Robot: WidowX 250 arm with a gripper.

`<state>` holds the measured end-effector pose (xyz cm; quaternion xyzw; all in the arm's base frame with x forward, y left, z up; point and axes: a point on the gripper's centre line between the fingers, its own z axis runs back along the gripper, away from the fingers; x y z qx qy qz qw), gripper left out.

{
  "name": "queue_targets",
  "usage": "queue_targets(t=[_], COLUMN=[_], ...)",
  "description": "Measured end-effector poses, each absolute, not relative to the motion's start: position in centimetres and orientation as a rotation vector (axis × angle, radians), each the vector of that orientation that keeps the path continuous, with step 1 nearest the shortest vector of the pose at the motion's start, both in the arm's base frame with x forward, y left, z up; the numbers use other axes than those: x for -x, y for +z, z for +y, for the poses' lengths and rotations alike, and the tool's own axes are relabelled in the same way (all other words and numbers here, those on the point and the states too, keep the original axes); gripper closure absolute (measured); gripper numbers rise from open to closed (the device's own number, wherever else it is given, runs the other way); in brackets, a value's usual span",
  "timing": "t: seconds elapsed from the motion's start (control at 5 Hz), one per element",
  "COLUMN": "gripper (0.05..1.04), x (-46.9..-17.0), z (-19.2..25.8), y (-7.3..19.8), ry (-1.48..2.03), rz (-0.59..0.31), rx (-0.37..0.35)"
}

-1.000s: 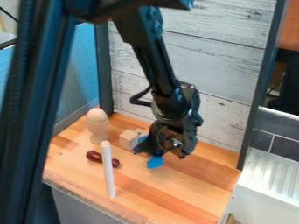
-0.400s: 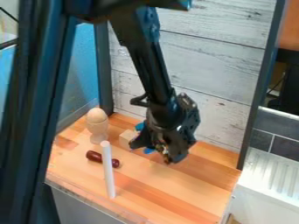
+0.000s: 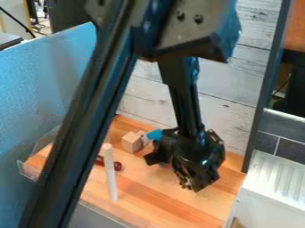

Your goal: Move the blue arch to the top center of the table and let it stand on its end

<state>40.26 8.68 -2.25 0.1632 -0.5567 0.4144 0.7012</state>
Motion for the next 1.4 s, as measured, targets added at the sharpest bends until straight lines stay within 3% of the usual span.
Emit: queue_targets(t=[0.2,0.6,1.0,1.2,1.4], gripper=[0.802,0.754,0.183,0.079,0.083], x=[-40.7,-40.9,-40.2,-39.9,-39.8], z=[8.2,8.2,7.4,7.4,7.1], y=[-3.1,-3.8,-4.4,-4.4,-2.5], ry=[0.923,0.985,0.995,0.982,0.954], rz=[-1.289,-1.274,-1.071,-1.027,-0.989], rx=[-0.391,-0.392,-0.362,-0.372,-0.355])
